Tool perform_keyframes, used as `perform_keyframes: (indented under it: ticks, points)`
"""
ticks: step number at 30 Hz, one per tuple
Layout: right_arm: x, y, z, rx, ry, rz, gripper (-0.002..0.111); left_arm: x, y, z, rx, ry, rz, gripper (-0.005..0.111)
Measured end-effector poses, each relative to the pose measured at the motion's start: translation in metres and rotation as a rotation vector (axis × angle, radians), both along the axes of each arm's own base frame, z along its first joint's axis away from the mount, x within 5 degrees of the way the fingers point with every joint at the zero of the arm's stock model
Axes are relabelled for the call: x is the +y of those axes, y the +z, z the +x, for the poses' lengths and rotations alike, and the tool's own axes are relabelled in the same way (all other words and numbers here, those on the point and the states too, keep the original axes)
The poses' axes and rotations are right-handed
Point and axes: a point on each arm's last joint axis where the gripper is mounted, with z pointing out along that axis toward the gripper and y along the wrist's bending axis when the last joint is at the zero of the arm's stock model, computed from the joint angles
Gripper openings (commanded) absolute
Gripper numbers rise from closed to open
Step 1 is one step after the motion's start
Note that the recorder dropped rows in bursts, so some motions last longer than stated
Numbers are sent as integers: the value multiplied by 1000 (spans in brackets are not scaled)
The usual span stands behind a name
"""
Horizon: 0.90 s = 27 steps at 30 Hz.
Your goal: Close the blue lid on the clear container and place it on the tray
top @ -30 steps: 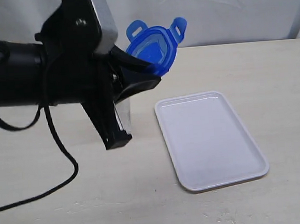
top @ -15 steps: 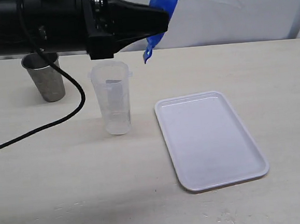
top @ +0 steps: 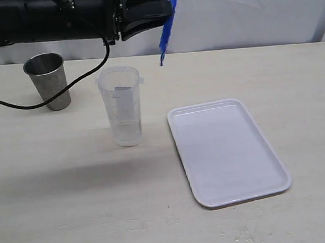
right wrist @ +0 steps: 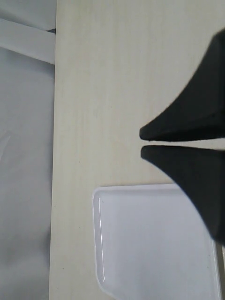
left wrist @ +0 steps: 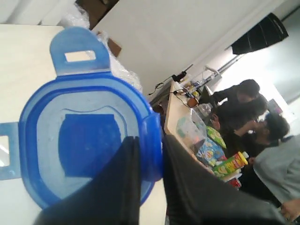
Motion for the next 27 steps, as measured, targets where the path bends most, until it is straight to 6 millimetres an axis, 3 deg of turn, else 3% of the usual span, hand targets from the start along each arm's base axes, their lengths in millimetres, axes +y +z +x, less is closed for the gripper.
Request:
perform_keyframes:
  ticks: [3,6,18,21,24,27]
  points:
    - [0,0,0,0,0,0,4,26,-12,13,72,65,0,0]
    - [0,0,0,0,0,0,4,41,-12,14,100,63,-33,0]
    - [0,0,0,0,0,0,4,27,-11,5,116,-36,-48,0]
    - [-3,1,0,-7,1,-122,4,27,-11,5,116,-36,-48,0]
    - [-3,14,2,-140,16,-259,4,27,-11,5,115,-36,-46,0]
    - [2,34,2,-363,45,-275,4,27,-11,5,115,-37,-45,0]
